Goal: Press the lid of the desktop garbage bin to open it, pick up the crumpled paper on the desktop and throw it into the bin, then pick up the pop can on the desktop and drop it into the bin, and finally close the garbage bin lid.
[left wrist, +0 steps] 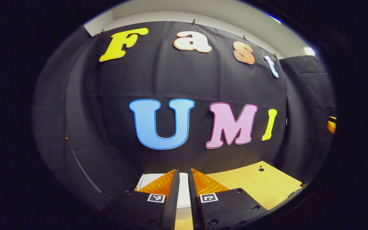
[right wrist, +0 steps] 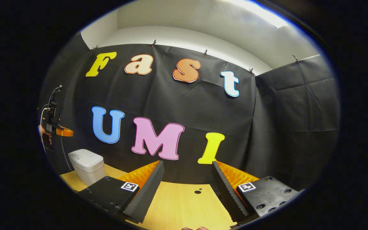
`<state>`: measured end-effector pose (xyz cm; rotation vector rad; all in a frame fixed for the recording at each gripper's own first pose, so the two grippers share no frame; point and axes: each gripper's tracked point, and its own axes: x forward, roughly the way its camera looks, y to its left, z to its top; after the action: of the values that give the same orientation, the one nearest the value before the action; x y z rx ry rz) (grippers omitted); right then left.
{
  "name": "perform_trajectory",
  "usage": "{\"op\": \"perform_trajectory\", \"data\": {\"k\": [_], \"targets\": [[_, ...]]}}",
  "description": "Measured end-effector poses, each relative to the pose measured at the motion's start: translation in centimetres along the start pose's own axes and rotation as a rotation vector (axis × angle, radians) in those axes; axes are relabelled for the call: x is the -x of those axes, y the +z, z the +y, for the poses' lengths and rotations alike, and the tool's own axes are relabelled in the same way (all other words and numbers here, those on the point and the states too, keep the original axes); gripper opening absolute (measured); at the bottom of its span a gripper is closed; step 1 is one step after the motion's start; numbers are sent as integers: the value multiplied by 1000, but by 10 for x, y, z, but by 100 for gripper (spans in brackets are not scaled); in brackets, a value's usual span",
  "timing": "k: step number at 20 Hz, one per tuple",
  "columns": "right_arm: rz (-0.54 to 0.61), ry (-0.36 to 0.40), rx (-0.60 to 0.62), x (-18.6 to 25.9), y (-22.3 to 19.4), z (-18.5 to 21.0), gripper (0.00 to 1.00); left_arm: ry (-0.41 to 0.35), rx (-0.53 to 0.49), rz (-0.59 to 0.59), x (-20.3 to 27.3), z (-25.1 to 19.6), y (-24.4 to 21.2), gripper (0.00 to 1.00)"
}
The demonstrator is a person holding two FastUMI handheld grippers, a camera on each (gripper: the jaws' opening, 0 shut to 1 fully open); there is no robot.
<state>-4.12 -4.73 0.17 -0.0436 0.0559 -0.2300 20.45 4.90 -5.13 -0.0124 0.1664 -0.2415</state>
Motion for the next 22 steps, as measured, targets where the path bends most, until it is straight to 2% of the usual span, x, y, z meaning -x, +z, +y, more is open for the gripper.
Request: {"op": "perform_trajectory", "data": {"k": [2,3,4,6,9,11,13,17,18,20,22], "targets": [[13,-4,-2,3,-5,-1,96,-29,-15,33,-8,-3,-11,16],[19,0,-2,3,-8,0,96,-67,-1,50,-13,-9,-18,7],[28,9,-2,3,-14,1,96,-81,26,72,-16,-12,-24,7],[52,19,-4,-2,-24,3,96,-63,62,129,-21,-7,-46,6],[66,60,-7,-18,-35,14,97,-23,48,205,-33,7,-83,6],[78,107,-23,-35,-45,29,96,-22,77,287,-41,10,-113,5],[109,159,-36,-53,-60,45,96,23,71,349,-51,23,-133,5],[141,248,-19,-97,-80,74,96,64,108,444,-60,29,-168,6],[143,274,-18,-106,-83,82,97,79,117,512,-58,29,-185,5],[147,319,-21,-126,-90,94,97,102,112,478,-67,32,-181,7],[174,371,-40,-142,-103,111,97,127,131,551,-60,28,-190,6]]}}
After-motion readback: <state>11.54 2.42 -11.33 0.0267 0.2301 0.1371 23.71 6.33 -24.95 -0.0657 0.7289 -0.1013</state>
